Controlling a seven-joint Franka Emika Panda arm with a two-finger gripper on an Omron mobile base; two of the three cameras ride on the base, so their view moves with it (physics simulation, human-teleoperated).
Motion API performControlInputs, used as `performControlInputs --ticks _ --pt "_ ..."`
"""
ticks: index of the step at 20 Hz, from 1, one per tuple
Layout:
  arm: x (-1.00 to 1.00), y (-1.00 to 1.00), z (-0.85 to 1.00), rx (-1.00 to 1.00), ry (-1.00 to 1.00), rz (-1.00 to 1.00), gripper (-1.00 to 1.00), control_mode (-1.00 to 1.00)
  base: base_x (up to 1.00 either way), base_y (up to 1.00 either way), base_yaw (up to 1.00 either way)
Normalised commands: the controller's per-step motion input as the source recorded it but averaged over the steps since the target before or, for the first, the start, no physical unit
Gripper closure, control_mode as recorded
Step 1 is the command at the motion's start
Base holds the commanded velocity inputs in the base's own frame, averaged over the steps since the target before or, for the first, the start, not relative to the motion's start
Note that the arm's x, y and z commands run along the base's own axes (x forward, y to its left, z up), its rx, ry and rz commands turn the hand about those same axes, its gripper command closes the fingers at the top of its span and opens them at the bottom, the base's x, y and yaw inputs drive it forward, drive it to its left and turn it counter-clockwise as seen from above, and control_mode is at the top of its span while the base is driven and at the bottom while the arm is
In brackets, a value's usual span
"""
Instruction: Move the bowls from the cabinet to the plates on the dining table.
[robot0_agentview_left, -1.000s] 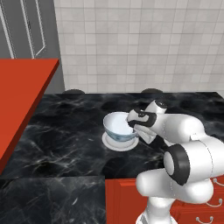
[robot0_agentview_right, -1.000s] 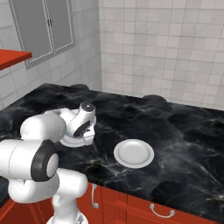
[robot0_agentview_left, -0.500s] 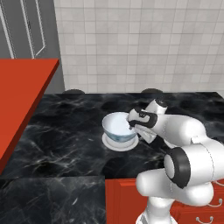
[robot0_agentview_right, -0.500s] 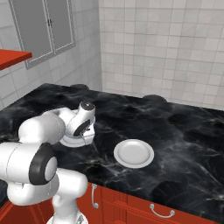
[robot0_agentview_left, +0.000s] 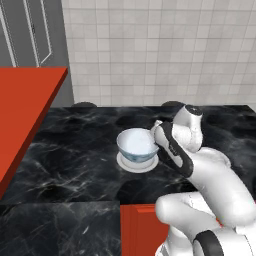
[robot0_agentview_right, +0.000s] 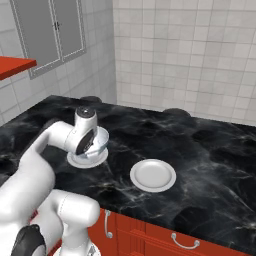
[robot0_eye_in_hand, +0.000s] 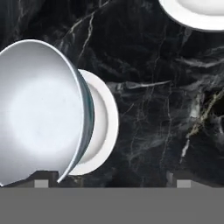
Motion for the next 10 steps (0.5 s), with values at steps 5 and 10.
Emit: performControlInputs --ticks 5,10 --pt "-0.98 -0.04 0.57 -0.07 -0.12 0.00 -1.00 -1.00 0.00 0.00 0.00" --pt "-1.00 -0.12 0.93 -0.11 -0.20 0.10 -1.00 -1.00 0.00 0.00 0.00"
